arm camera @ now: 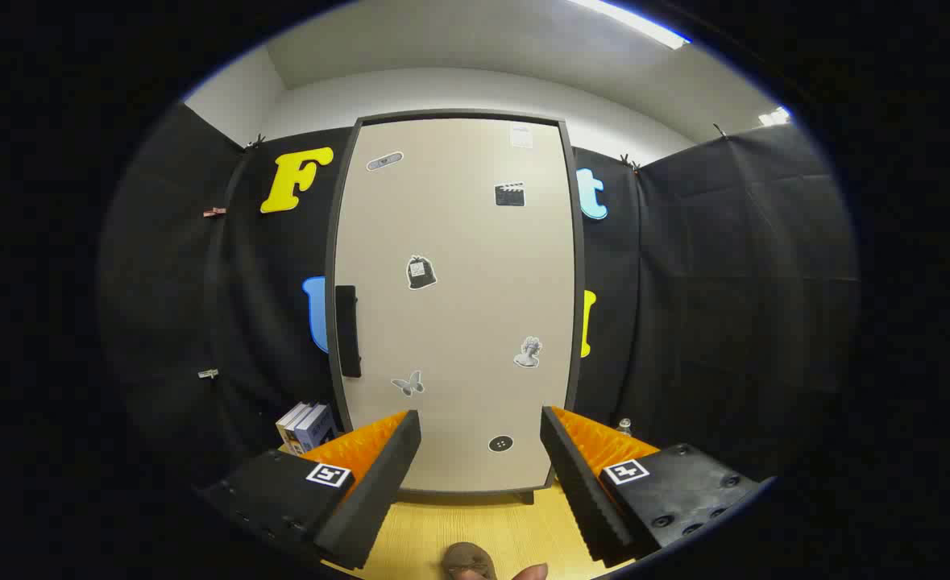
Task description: Open the shoe cabinet door, grab the shoes and put them into the shoe cabinet, then close the shoe cabinet door.
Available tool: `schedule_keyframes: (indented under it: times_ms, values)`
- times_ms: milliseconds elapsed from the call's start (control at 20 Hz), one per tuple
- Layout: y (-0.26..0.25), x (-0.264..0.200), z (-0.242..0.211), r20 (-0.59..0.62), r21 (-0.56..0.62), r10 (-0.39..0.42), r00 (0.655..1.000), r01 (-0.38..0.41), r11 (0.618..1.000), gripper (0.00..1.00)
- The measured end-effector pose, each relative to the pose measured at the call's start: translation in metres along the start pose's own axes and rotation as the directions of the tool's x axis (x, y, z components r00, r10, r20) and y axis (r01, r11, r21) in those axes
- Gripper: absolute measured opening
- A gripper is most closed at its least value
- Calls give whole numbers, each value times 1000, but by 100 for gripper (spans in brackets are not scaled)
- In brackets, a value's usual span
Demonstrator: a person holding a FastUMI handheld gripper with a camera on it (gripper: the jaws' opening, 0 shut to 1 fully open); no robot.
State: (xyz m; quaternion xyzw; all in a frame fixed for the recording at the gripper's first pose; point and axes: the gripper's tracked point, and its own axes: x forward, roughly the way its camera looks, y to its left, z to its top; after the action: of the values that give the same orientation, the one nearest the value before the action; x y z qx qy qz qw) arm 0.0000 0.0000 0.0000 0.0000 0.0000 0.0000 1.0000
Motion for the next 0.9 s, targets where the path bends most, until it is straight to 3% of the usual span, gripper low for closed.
schedule_keyframes:
  times_ms: [900]
  values:
    - [9,8,3,-1,15,13,1000,-13,1000,98]
